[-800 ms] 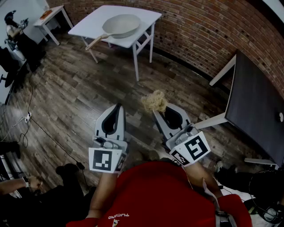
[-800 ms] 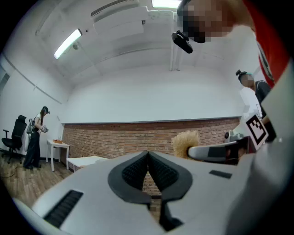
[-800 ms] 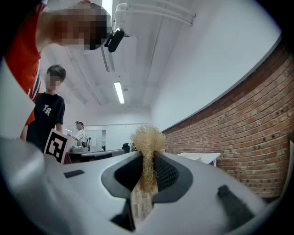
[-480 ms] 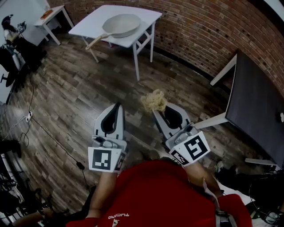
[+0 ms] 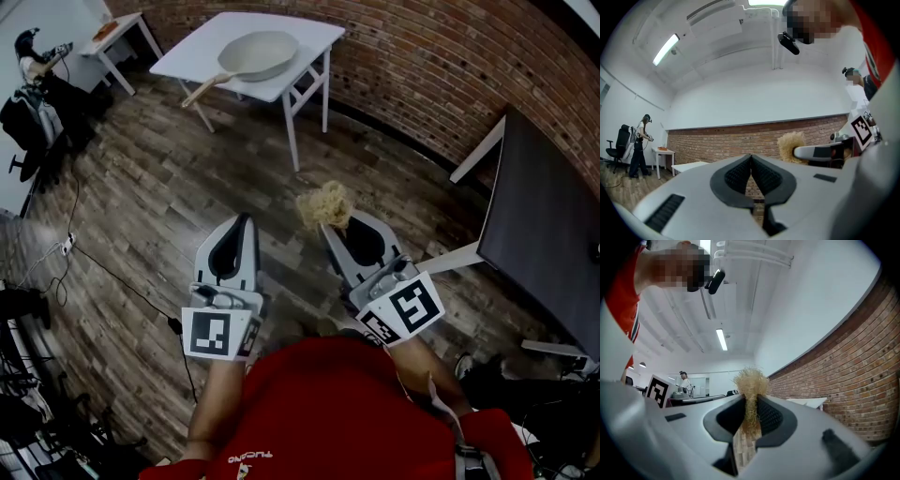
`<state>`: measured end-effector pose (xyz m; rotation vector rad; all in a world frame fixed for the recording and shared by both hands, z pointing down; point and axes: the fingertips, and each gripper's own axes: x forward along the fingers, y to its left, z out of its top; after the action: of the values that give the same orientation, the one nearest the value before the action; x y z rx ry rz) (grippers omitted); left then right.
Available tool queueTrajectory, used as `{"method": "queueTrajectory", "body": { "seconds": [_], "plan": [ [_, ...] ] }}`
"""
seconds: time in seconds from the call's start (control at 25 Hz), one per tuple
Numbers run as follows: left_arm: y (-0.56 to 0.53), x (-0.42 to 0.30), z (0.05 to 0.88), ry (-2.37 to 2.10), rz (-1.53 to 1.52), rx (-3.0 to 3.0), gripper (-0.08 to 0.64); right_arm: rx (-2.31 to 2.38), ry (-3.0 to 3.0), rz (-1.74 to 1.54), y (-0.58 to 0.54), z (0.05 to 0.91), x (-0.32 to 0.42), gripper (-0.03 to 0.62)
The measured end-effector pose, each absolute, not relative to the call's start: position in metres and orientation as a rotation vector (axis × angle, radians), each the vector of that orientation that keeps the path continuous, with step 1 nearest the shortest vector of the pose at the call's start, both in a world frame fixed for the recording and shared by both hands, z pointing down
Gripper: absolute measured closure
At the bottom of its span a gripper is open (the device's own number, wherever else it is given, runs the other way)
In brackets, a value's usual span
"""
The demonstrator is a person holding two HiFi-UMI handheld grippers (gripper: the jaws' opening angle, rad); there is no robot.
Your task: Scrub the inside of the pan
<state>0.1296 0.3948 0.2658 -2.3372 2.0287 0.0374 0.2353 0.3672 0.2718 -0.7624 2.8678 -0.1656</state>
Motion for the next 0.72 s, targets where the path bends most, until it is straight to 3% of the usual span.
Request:
{"method": "queueTrajectory", "body": {
  "seconds": [0.72],
  "plan": [
    [0.363,0.14,0.266,2.03,0.021,-2.28,0.546,-0.709,2.898,-0.128,0.324,0.277,0.237,0.517]
  ]
}}
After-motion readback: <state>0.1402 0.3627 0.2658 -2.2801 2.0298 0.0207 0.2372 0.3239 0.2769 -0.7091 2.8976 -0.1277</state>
